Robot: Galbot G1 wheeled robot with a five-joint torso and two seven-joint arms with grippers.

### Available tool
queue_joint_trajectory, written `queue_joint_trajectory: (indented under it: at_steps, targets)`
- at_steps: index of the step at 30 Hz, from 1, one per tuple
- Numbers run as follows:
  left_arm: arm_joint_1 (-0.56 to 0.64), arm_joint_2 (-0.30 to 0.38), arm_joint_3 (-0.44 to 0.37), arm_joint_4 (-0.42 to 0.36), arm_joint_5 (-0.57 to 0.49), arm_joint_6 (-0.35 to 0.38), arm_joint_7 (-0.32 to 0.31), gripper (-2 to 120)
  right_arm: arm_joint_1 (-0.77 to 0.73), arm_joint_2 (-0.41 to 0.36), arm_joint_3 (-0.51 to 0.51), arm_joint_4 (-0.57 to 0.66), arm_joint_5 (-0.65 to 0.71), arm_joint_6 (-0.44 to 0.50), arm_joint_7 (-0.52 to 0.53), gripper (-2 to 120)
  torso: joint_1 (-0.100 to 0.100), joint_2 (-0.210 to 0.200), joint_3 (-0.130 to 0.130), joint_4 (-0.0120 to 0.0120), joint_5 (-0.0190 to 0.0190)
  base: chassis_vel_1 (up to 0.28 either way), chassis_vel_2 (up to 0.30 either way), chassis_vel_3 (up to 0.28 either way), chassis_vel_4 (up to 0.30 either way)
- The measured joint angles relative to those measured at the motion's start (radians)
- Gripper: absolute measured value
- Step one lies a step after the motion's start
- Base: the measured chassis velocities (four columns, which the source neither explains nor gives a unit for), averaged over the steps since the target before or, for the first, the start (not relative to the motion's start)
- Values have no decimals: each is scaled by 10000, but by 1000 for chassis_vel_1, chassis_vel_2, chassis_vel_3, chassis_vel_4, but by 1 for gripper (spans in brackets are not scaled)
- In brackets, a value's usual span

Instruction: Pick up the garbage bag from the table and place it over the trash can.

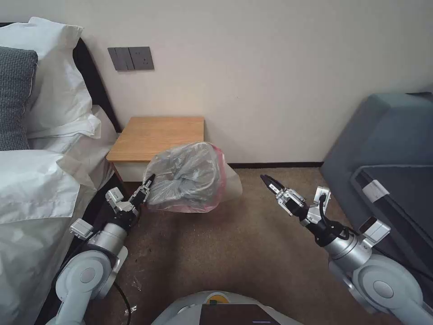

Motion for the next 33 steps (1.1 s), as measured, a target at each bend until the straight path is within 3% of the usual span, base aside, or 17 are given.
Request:
queue_joint_trajectory:
  at_steps: [5, 7, 10, 15, 22, 33]
  targets:
    - [-45, -114, 134, 71, -91, 20, 20, 9, 1205, 484, -1011, -46, -19, -246, 357, 67, 0, 0, 1, 1, -1, 0, 0, 0, 0]
    - [-40, -131, 161, 70, -93, 22, 20, 9, 1389, 530, -1162, -71, -20, -280, 409, 69, 0, 0, 0, 1, -1, 0, 0, 0, 0]
    - [0, -197, 292, 50, -73, 35, 22, 9, 2113, 561, -1849, -230, -120, -444, 598, 88, 0, 0, 0, 1, -2, 0, 0, 0, 0]
    - [-1, -222, 403, 41, -2, 47, 27, 9, 2754, 386, -2552, -389, -170, -546, 839, 99, 0, 0, 1, 1, -2, 0, 0, 0, 0]
    - [-8, -264, 508, -18, 79, 50, 28, 9, 3329, 444, -3358, -664, -143, -627, 1065, 100, 0, 0, 1, 1, -2, 0, 0, 0, 0]
    - [-28, -284, 572, -70, 135, 50, 20, 9, 3342, 1080, -3423, -741, -140, -652, 901, 100, 0, 0, 1, 0, -2, 0, 0, 0, 0]
